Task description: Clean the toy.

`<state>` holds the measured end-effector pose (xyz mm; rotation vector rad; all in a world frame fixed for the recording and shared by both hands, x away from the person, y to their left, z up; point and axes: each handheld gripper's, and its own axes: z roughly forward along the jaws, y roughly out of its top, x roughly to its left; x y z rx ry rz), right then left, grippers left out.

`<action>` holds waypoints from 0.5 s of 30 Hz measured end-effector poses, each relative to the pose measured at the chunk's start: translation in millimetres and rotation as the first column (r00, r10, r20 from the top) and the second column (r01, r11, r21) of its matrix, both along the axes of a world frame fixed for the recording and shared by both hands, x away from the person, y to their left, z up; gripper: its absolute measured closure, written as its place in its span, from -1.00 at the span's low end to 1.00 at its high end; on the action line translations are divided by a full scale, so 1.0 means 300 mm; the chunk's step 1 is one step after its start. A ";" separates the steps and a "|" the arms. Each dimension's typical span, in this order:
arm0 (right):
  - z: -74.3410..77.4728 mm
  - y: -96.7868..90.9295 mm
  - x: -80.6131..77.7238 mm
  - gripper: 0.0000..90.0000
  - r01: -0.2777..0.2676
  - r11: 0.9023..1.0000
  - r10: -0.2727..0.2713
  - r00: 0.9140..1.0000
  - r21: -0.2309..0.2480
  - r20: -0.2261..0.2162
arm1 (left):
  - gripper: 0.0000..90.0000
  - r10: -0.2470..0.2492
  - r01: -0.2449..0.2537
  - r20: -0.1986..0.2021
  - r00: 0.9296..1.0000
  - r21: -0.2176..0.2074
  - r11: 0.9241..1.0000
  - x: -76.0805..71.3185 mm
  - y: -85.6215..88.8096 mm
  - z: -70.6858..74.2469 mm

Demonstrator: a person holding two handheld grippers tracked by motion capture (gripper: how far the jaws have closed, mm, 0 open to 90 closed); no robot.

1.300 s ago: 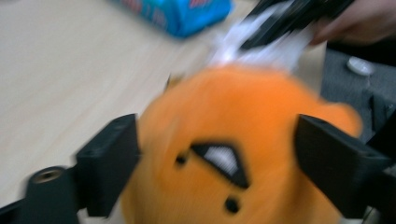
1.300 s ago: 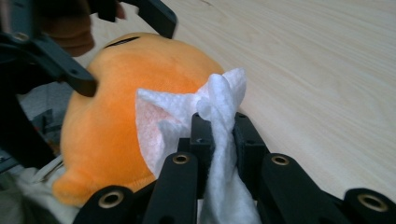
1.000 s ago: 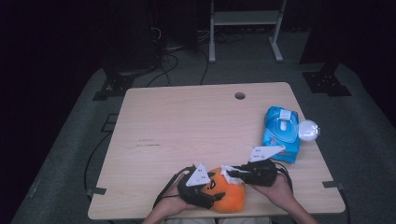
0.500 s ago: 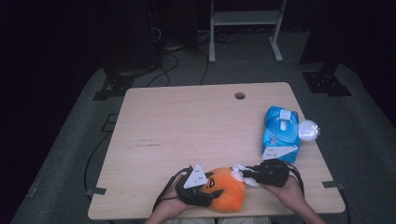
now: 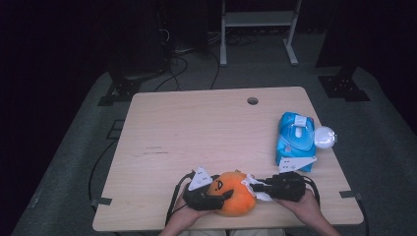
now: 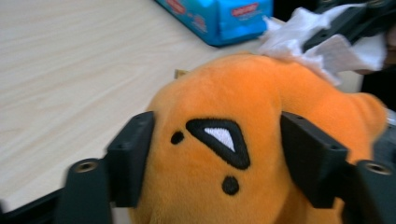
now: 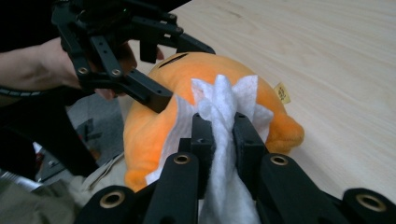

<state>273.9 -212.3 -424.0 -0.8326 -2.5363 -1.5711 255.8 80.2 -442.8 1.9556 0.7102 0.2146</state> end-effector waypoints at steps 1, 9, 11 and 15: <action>0.000 -0.001 0.002 0.79 -0.009 1.000 0.009 1.000 0.002 -0.003 | -0.46 -0.018 0.018 -0.002 1.000 -0.010 1.000 -0.001 0.004 0.004; 0.023 0.002 -0.035 0.79 -0.060 0.998 0.060 0.998 -0.003 0.035 | -0.71 -0.108 0.108 0.008 0.994 0.010 0.994 -0.033 0.061 0.020; 0.017 0.005 -0.035 0.79 -0.043 0.999 0.044 0.998 -0.030 0.041 | -0.72 -0.098 0.098 -0.001 0.995 0.020 0.995 -0.039 0.089 0.015; 0.007 -0.023 -0.029 0.79 -0.034 0.999 0.034 0.999 0.005 0.026 | -0.53 -0.110 0.110 -0.041 0.993 0.002 0.994 -0.032 0.098 -0.013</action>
